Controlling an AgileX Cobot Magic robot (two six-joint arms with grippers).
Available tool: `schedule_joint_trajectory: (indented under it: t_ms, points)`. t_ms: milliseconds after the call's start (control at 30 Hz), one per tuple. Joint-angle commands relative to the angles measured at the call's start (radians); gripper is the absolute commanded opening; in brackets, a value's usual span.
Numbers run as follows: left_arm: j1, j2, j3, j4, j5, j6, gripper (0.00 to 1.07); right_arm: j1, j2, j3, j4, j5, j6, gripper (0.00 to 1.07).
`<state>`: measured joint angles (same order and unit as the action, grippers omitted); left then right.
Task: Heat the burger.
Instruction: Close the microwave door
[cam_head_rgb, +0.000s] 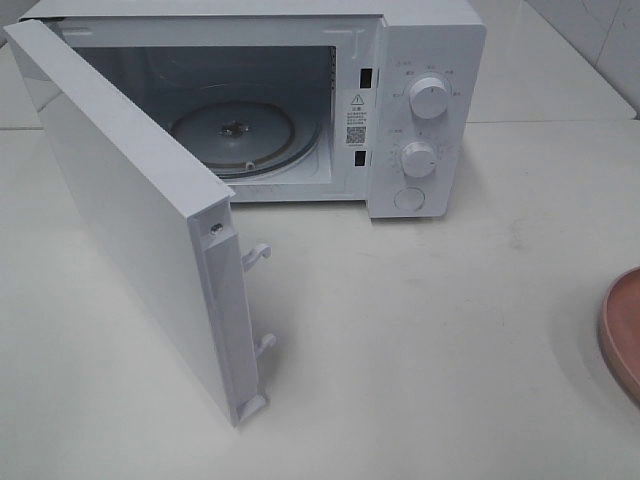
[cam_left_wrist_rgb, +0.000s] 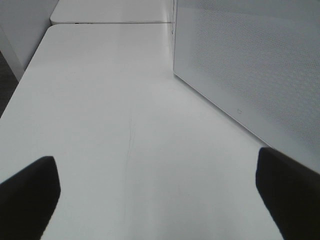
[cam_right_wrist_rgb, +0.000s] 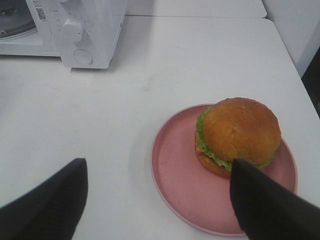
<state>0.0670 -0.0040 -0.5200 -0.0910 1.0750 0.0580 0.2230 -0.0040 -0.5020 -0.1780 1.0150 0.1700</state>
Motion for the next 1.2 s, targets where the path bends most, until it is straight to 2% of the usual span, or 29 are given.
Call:
schedule_joint_trajectory:
  t_ms: [33,133,200,233,300,333,367,400,500,533,567,667,767,833,933,1000,1067,1100,1133,1200]
  points:
    - [0.002,-0.004,-0.014,-0.008,-0.033,-0.008,0.93,-0.002,-0.028,0.003,0.003,-0.013,-0.012,0.76]
    - [0.002,0.000,-0.021,-0.007,-0.048,-0.008,0.89,-0.002,-0.028,0.003,0.003,-0.013,-0.012,0.76]
    - [0.002,0.029,-0.031,-0.008,-0.089,-0.008,0.73,-0.002,-0.028,0.003,0.003,-0.013,-0.012,0.76]
    - [0.002,0.029,-0.031,-0.008,-0.089,-0.008,0.73,-0.002,-0.028,0.003,0.003,-0.013,-0.012,0.76]
    - [0.002,0.087,-0.031,-0.010,-0.127,-0.008,0.50,-0.002,-0.028,0.003,0.003,-0.013,-0.012,0.76]
    - [0.002,0.087,-0.031,-0.010,-0.127,-0.008,0.50,-0.002,-0.028,0.003,0.003,-0.013,-0.012,0.76]
    - [0.002,0.106,-0.031,-0.010,-0.140,-0.008,0.43,-0.002,-0.028,0.003,0.003,-0.013,-0.012,0.76]
    - [0.002,0.149,-0.031,-0.011,-0.172,-0.008,0.29,-0.002,-0.028,0.003,0.003,-0.013,-0.012,0.76]
    - [0.002,0.167,-0.031,-0.012,-0.187,-0.008,0.23,-0.002,-0.028,0.003,0.003,-0.013,-0.012,0.76]
    - [0.002,0.213,-0.031,-0.018,-0.227,-0.008,0.08,-0.002,-0.028,0.003,0.003,-0.013,-0.012,0.76]
    - [0.002,0.232,-0.031,-0.020,-0.247,-0.008,0.02,-0.002,-0.028,0.003,0.003,-0.013,-0.012,0.76]
    - [0.002,0.319,-0.025,-0.037,-0.346,-0.006,0.00,-0.002,-0.028,0.003,0.003,-0.013,-0.012,0.76]
    - [0.002,0.334,-0.020,-0.040,-0.375,-0.004,0.00,-0.002,-0.028,0.003,0.003,-0.013,-0.012,0.76]
    - [0.002,0.392,0.027,-0.054,-0.550,0.036,0.00,-0.002,-0.028,0.003,0.003,-0.013,-0.012,0.76]
    - [0.002,0.404,0.039,-0.059,-0.589,0.053,0.00,-0.002,-0.028,0.003,0.003,-0.013,-0.012,0.76]
    - [0.002,0.447,0.108,-0.082,-0.789,0.108,0.00,-0.002,-0.028,0.003,0.003,-0.013,-0.012,0.76]
    - [0.002,0.456,0.127,-0.087,-0.831,0.115,0.00,-0.002,-0.028,0.003,0.003,-0.013,-0.012,0.76]
    - [0.002,0.476,0.161,-0.097,-0.932,0.131,0.00,-0.002,-0.028,0.003,0.003,-0.013,-0.012,0.76]
    - [0.002,0.476,0.161,-0.097,-0.932,0.131,0.00,-0.002,-0.028,0.003,0.003,-0.013,-0.012,0.76]
    - [0.002,0.516,0.217,-0.097,-1.061,0.131,0.00,-0.002,-0.028,0.003,0.003,-0.013,-0.012,0.76]
